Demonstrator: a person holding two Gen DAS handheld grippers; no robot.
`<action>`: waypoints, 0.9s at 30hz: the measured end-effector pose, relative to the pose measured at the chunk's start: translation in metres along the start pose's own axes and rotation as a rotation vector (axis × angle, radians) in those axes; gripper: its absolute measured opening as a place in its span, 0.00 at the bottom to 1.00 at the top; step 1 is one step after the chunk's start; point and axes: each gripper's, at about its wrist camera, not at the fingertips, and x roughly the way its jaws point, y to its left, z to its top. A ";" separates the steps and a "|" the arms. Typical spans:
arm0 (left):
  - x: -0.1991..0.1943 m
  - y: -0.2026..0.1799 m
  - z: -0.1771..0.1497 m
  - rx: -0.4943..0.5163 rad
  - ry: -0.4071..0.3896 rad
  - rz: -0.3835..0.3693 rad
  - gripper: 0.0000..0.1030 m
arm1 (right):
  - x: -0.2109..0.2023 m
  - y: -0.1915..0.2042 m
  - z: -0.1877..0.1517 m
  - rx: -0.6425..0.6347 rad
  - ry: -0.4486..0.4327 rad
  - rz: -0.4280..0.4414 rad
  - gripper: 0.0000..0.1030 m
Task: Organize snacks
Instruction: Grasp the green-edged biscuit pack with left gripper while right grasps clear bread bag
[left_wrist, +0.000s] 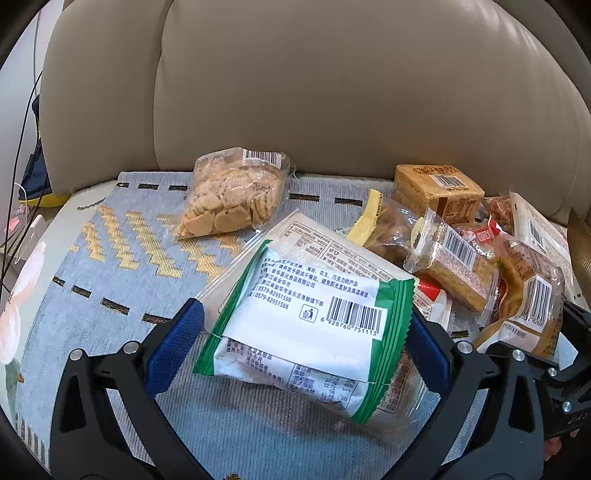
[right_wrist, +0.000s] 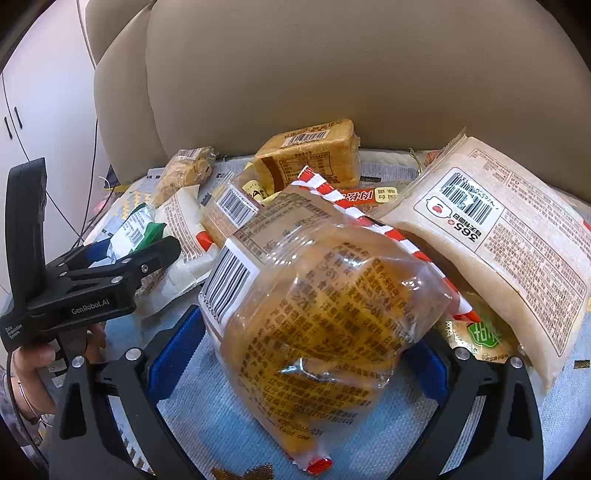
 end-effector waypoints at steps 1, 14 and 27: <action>0.001 0.001 0.000 -0.001 0.000 -0.001 0.97 | 0.000 0.000 0.000 0.000 0.000 0.000 0.95; 0.001 0.003 0.001 -0.003 0.001 -0.003 0.97 | 0.000 0.005 -0.002 -0.014 0.008 -0.018 0.95; 0.002 0.003 0.000 -0.004 0.001 -0.005 0.97 | -0.001 0.005 -0.001 -0.015 0.007 -0.017 0.95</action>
